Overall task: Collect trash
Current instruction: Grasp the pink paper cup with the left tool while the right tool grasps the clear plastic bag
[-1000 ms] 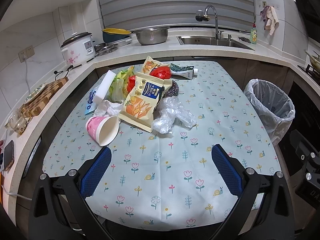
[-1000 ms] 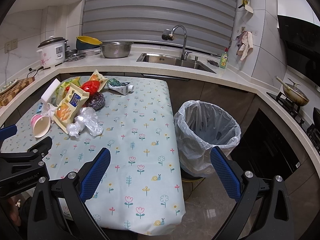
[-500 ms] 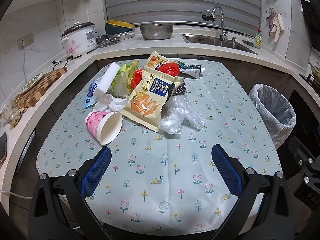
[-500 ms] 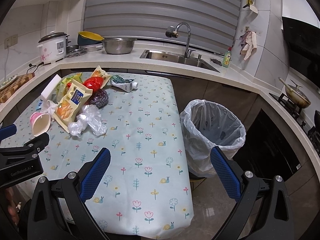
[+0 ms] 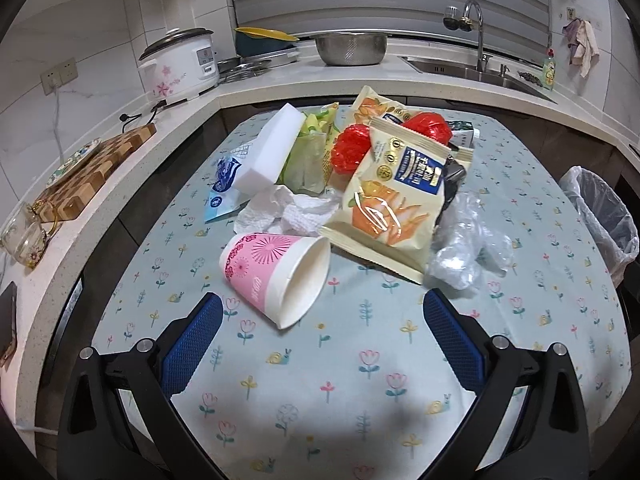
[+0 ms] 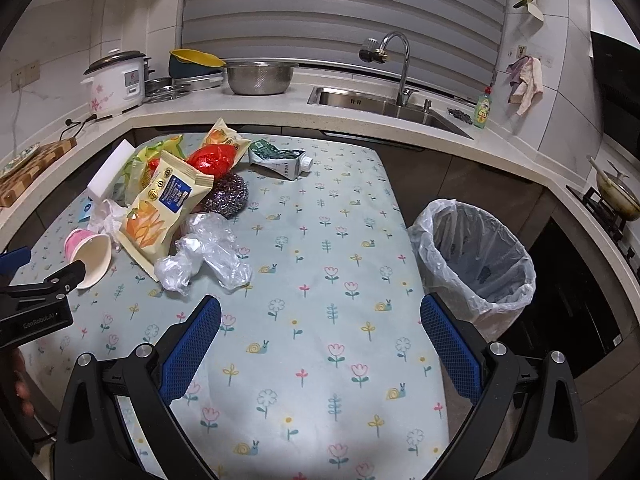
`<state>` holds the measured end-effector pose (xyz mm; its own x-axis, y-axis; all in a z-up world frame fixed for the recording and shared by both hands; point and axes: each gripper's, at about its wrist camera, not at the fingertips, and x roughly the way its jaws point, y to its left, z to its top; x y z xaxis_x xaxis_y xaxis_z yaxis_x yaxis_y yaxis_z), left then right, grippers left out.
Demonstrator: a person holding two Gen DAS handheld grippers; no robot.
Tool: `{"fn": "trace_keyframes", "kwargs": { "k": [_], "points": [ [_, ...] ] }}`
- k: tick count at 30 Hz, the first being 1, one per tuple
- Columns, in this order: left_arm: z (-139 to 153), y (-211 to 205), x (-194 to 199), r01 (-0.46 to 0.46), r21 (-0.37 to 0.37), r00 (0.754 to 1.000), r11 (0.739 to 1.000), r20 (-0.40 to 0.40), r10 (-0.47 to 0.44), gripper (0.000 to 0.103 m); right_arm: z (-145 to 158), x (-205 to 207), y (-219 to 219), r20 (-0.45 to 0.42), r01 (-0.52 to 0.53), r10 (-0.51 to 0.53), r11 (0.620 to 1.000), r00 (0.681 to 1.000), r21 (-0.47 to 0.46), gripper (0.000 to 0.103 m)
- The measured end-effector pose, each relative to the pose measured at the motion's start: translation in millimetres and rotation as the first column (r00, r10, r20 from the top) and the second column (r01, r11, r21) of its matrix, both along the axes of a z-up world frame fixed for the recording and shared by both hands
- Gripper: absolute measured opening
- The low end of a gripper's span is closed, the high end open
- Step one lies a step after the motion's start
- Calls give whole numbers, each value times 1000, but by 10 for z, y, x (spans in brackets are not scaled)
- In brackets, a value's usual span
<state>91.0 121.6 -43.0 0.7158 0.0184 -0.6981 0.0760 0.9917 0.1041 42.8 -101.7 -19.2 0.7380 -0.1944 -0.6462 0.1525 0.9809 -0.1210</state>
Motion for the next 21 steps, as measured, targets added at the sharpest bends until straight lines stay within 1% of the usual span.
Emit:
{"fn": "trace_keyframes", "kwargs": {
  "k": [3,6,10,14,16,19,21],
  "points": [
    [-88,117,123,35,45,999,998,5,-35,96,-76,156,116,-21,-14,14,1000,1000,15,96],
    [-183,220,235,81,87,997,993,10,-82,96,-160,297,249,-43,-29,30,1000,999,9,96],
    [-281,339,381,157,91,988,983,-8,-157,96,-250,467,416,-75,-49,48,999,996,-9,96],
    [-379,445,552,184,97,983,978,-21,-183,96,-309,646,531,-96,-63,62,998,993,-15,96],
    [-415,508,636,181,81,983,980,-29,-179,96,-346,745,573,-106,-70,69,998,992,-2,96],
    [-469,603,766,171,18,984,985,-56,-170,96,-423,882,620,-128,-79,82,997,988,26,96],
    [-510,630,834,164,-10,984,986,-71,-164,96,-476,968,658,-139,-86,90,996,986,37,96]
  ]
}}
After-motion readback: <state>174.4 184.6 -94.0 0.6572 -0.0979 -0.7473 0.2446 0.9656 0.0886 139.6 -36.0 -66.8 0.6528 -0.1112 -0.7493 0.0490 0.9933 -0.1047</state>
